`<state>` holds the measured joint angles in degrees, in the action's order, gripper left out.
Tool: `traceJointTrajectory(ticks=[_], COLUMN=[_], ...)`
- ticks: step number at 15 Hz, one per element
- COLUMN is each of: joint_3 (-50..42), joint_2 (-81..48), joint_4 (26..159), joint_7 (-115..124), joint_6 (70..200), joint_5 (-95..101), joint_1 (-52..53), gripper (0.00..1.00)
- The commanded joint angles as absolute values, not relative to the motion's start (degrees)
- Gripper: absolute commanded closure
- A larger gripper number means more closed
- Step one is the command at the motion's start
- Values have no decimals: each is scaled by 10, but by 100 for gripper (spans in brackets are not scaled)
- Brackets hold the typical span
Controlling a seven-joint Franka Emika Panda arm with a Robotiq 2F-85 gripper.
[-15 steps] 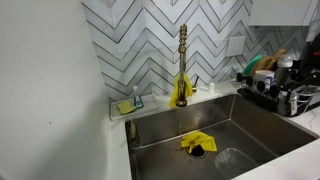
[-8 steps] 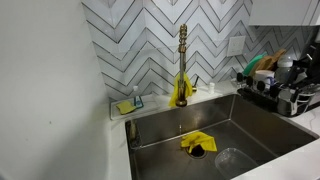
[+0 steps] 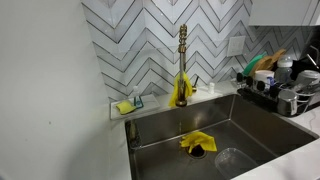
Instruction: Put the silver spoon under the running faucet then place it back on the counter.
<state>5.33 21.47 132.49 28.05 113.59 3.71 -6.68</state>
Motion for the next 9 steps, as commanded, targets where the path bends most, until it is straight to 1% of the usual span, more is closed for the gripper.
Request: traceJointTrajectory(ticks=[1,4,5,9], joint_3=[45,45,48,24], joint_2=[209,206,181,129], joint_4=[1325,1324,1312,1291], joint_7=[282,285,330,363], joint_6=[1140,1144,1150,1158], joint_5=[40,40,63,66], joint_1=[-63,-63,-83,-98], gripper=[0,0,0,0])
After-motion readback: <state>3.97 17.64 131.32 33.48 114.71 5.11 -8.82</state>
